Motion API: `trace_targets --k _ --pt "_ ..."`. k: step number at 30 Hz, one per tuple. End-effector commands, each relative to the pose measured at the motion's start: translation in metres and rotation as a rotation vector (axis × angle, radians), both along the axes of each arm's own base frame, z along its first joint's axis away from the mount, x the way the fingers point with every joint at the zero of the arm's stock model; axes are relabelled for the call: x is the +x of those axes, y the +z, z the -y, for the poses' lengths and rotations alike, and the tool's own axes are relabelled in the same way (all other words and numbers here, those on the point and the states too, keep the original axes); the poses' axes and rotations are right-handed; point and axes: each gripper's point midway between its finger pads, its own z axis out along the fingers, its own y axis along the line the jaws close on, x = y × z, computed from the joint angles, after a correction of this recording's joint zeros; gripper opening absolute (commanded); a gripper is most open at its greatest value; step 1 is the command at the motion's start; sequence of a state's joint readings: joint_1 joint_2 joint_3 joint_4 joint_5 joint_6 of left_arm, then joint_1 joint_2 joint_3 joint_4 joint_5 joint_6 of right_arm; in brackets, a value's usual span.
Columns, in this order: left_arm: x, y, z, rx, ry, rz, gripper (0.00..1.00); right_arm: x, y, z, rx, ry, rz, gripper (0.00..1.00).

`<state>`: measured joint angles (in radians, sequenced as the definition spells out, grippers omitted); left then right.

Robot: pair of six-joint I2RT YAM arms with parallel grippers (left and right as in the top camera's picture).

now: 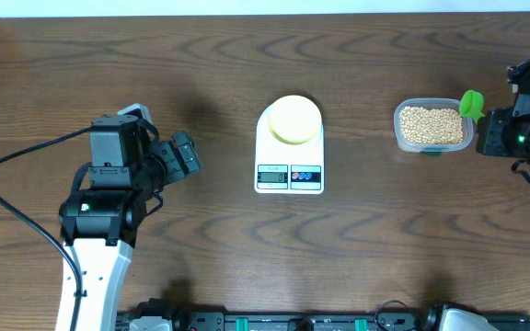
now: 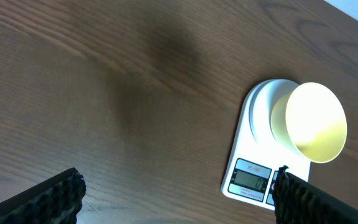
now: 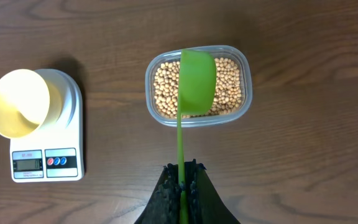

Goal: Scoop item into bowl and weigh 50g on scale
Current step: 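Move the green scoop with the right gripper over the soybean tub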

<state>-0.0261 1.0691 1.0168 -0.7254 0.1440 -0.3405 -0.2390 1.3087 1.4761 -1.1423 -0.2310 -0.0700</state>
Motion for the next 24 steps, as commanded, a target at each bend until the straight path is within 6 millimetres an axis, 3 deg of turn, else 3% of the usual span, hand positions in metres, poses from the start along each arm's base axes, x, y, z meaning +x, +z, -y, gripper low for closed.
trace_targets --k 1,19,24 --pt "0.0 0.002 -0.002 0.004 0.005 0.008 0.98 -0.001 -0.001 -0.001 0.001 -0.001 -0.006 0.01" --pt "0.0 0.002 -0.002 0.003 0.005 0.008 0.98 0.001 0.002 -0.013 0.059 0.039 0.011 0.01" --pt "0.0 0.002 -0.002 0.003 0.005 0.008 0.98 0.0 0.002 -0.018 0.155 -0.049 -0.009 0.01"
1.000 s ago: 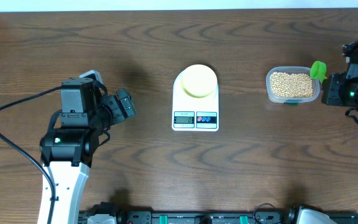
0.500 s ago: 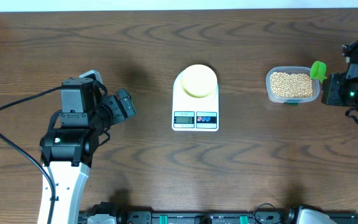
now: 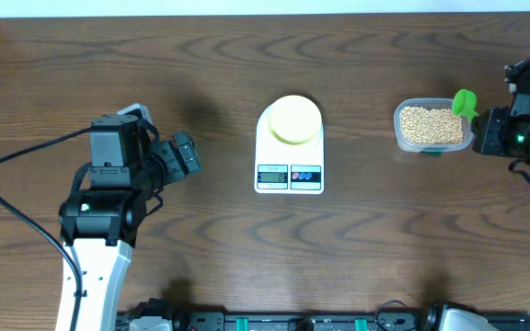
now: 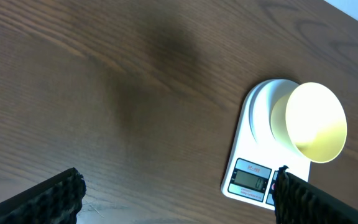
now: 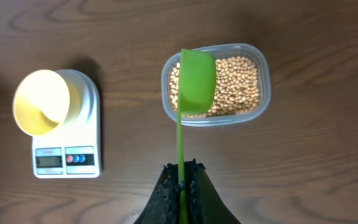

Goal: Scoop item into bowl and weigh 50g on scale
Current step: 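Move the green scoop with the right gripper over the soybean tub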

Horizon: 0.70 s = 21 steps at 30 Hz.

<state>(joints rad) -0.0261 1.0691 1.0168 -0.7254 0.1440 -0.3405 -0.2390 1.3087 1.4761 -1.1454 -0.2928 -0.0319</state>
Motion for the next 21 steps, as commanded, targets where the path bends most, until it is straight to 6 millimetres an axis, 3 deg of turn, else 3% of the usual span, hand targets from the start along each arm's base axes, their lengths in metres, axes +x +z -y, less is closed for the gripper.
trace_targets --k 1,5,21 --pt "0.0001 0.0023 -0.002 0.003 0.005 0.008 0.98 -0.0009 0.0007 -0.0101 0.121 -0.074 -0.023 0.01" --pt "0.0001 0.0023 -0.002 0.003 0.005 0.008 0.98 -0.0025 0.0023 -0.0197 0.177 -0.057 -0.029 0.01" --pt "0.0001 0.0023 -0.002 0.003 0.005 0.008 0.98 -0.0028 0.0021 -0.0193 0.252 -0.16 -0.057 0.01"
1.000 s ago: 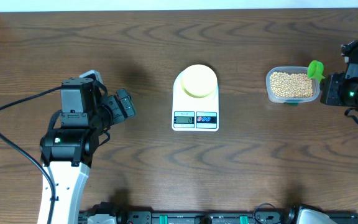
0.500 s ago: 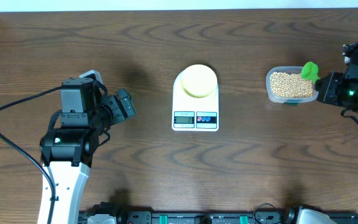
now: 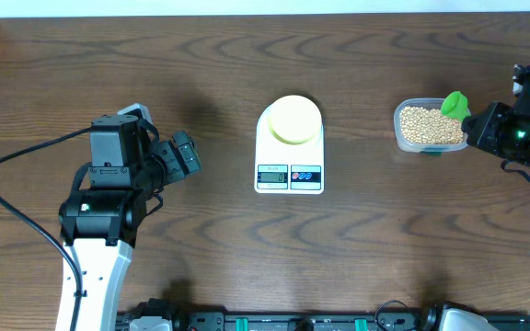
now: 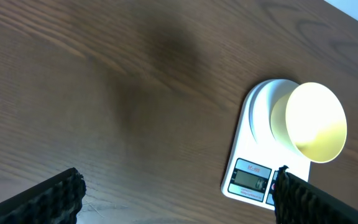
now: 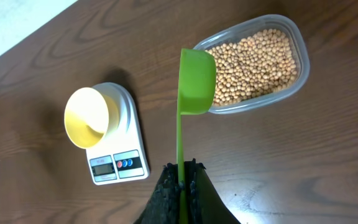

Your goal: Scoop item into bowl and weigh 50g on scale

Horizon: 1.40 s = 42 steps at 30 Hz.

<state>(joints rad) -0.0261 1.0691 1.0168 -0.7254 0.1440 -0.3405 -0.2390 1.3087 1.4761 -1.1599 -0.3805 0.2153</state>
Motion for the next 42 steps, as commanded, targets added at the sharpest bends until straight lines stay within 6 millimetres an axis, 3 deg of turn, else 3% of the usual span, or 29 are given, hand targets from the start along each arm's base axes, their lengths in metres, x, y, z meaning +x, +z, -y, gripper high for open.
trace_targets --k 1,7,11,18,23,29,37,42 --pt "0.0 0.002 -0.002 0.004 0.005 0.008 0.98 -0.001 0.0 -0.004 0.034 -0.013 -0.011 0.01" --pt "0.007 0.009 -0.002 0.0 0.005 0.047 0.98 0.001 0.001 -0.004 0.029 -0.01 -0.002 0.01" --pt "0.001 0.007 0.015 -0.086 -0.045 0.019 0.98 0.001 0.001 -0.004 0.029 -0.011 0.0 0.01" --pt "-0.02 0.01 0.068 -0.138 -0.499 0.048 0.98 0.002 0.002 -0.004 0.028 -0.01 0.004 0.01" --pt "-0.032 -0.009 0.069 -0.122 -0.549 -0.039 0.98 0.004 0.003 -0.003 0.025 -0.01 0.016 0.01" --pt "-0.032 -0.022 0.075 -0.099 -0.617 -0.072 0.98 0.005 0.004 -0.003 0.024 -0.01 0.02 0.01" --pt "-0.04 -0.023 0.101 -0.08 -0.736 -0.069 0.98 0.006 0.005 -0.002 0.022 -0.01 0.027 0.01" --pt "-0.038 -0.021 0.104 -0.076 -0.745 -0.05 0.98 0.006 0.005 -0.002 0.022 -0.01 0.026 0.01"
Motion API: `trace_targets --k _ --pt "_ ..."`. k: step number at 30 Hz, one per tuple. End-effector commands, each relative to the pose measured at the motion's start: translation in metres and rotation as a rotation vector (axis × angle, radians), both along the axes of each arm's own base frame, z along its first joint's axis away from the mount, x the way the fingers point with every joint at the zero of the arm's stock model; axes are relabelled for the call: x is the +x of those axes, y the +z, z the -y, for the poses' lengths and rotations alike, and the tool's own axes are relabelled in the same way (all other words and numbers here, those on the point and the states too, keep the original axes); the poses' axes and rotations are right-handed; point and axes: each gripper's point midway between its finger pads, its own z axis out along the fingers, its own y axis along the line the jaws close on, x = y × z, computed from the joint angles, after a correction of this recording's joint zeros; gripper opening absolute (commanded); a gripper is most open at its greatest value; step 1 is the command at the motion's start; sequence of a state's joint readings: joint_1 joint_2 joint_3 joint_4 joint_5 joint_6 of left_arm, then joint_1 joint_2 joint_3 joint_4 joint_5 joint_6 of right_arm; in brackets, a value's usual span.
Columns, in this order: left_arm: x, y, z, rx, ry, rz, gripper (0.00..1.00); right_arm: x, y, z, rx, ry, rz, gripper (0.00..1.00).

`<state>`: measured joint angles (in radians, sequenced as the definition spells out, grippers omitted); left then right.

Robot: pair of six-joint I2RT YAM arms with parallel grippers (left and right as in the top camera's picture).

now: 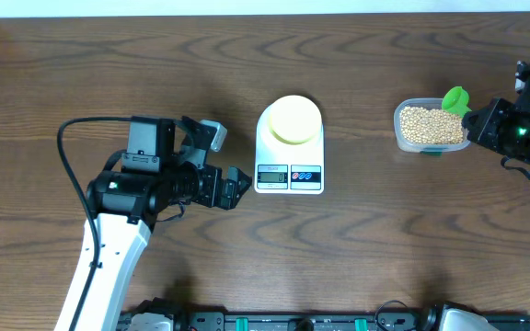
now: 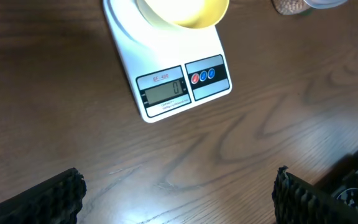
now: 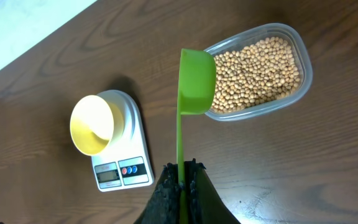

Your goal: Scoop item into bowl and weigh 50g on scale

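Observation:
A yellow bowl [image 1: 293, 119] stands on the white scale [image 1: 289, 172] at the table's middle; its display [image 2: 161, 91] reads 0. A clear tub of soybeans [image 1: 430, 126] lies at the right. My right gripper [image 3: 182, 177] is shut on the handle of a green scoop [image 3: 196, 73], whose empty cup hangs over the tub's left end [image 3: 229, 93]. My left gripper [image 1: 236, 187] stands open just left of the scale's front, nothing between its fingers [image 2: 55, 199].
Brown wooden table [image 1: 357, 257]. A black rail with fittings [image 1: 293, 322] runs along the front edge. A cable [image 1: 72, 156] loops from the left arm.
My left arm has swung right and forward, from the table's left to beside the scale's front corner, gripper still open. The right gripper and scoop have barely shifted.
The right gripper held the green scoop level over the bean tub, then tilted with it while the view pulled back, the scoop staying empty above the tub's left end. The left arm rested at the left throughout and now stands beside the scale.

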<state>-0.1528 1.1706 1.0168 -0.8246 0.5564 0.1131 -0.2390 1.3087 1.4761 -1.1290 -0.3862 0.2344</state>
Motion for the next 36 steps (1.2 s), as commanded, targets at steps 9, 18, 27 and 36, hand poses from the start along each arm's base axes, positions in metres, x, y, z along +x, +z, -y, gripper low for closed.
trace_targets --k 9,18,27,36 --pt "0.0026 0.004 0.0034 -0.011 -0.023 0.027 0.98 0.0002 0.0001 -0.0031 0.014 0.002 -0.002 0.01" --pt "0.0025 0.0037 0.0034 -0.011 -0.023 0.026 0.98 -0.0018 -0.0014 -0.0035 0.017 0.001 -0.012 0.01" --pt "0.0025 0.0037 0.0034 -0.011 -0.023 0.026 0.98 -0.0023 -0.0016 -0.0038 0.018 0.002 -0.015 0.01" --pt "0.0025 0.0037 0.0034 -0.011 -0.023 0.026 0.98 -0.0032 -0.0023 -0.0039 0.009 0.013 -0.015 0.01"
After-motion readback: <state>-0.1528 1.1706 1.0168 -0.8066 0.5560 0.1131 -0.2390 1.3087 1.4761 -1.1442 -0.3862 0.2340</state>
